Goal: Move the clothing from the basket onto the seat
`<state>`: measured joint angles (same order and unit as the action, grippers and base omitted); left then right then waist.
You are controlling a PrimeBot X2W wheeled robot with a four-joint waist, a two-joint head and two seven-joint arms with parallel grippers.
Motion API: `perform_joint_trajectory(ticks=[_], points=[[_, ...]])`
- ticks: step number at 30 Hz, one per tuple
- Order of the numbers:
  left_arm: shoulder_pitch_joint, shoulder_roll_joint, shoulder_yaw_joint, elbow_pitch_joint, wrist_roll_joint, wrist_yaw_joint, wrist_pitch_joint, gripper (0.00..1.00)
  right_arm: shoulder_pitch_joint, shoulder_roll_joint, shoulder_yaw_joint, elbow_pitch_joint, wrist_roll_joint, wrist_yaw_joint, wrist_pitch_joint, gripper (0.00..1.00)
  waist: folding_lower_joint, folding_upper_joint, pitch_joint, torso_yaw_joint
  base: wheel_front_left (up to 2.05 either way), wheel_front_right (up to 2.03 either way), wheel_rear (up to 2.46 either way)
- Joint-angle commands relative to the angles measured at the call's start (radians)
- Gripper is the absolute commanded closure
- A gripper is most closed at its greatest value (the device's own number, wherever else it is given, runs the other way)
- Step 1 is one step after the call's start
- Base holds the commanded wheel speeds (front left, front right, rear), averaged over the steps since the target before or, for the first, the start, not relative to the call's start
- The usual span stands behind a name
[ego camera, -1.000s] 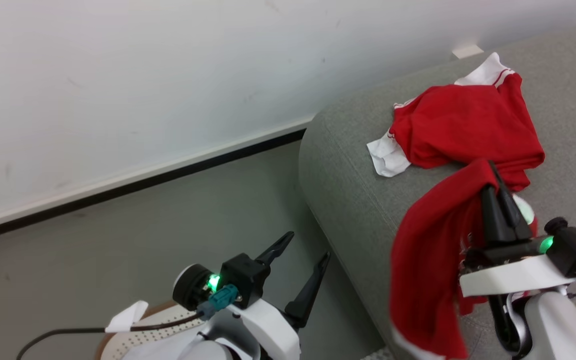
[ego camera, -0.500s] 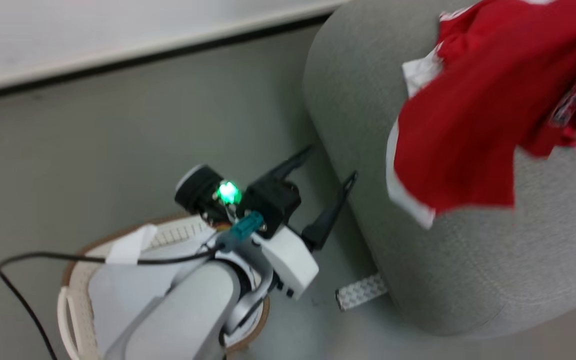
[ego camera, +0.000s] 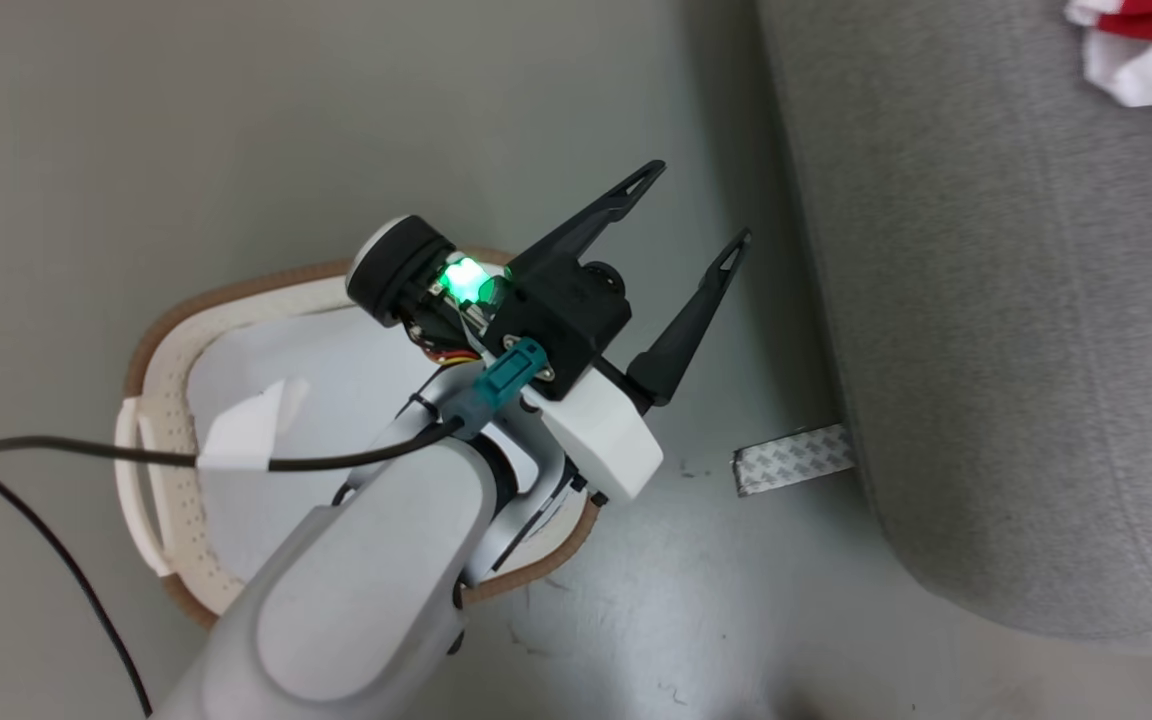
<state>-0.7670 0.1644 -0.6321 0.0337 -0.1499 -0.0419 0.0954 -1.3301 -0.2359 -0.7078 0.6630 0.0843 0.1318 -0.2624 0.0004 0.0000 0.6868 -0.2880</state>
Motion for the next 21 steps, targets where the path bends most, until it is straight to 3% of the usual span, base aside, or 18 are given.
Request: perform_joint_trajectory(ticks=[1,4,6,7,8,13,21], points=[[-0.004,-0.001,0.0,0.009,0.002,0.004,-0.009,0.0,0.054,0.0,-0.04,0.02,-0.042,-0.002,-0.002,1.0,-0.0004,0.0,0.022,0.023,0.0,0.0,0.0],[0.012,0.007,0.002,0.025,-0.004,0.009,-0.018,0.0,0.129,0.019,-0.118,0.075,-0.147,-0.002,-0.002,1.0,-0.0004,0.0,0.015,0.016,0.0,0.0,0.0],[0.024,0.013,0.008,0.038,-0.012,0.02,-0.024,0.0,0.173,0.042,-0.152,0.114,-0.181,-0.002,-0.001,0.55,-0.0004,0.0,0.004,0.009,0.0,0.0,0.0],[0.029,0.02,0.016,0.041,-0.005,0.031,-0.027,0.0,0.202,0.056,-0.154,0.14,-0.204,-0.002,-0.001,0.09,-0.0004,0.0,-0.003,0.004,0.0,0.0,0.0],[0.036,0.021,0.023,0.044,-0.005,0.042,-0.034,0.0,0.222,0.069,-0.155,0.154,-0.212,-0.002,-0.001,0.0,-0.0004,0.0,-0.011,-0.002,0.0,0.0,0.0],[0.071,0.03,0.038,0.071,-0.029,0.058,-0.085,0.0,0.304,0.126,-0.117,0.113,-0.205,-0.002,-0.002,0.0,-0.0004,0.0,-0.074,-0.024,0.0,0.0,0.0],[0.185,0.04,0.091,0.148,-0.093,0.089,-0.215,0.0,0.507,0.181,0.155,-0.066,-0.136,-0.002,-0.001,0.0,-0.0004,0.0,-0.268,-0.046,0.0,0.0,0.0]])
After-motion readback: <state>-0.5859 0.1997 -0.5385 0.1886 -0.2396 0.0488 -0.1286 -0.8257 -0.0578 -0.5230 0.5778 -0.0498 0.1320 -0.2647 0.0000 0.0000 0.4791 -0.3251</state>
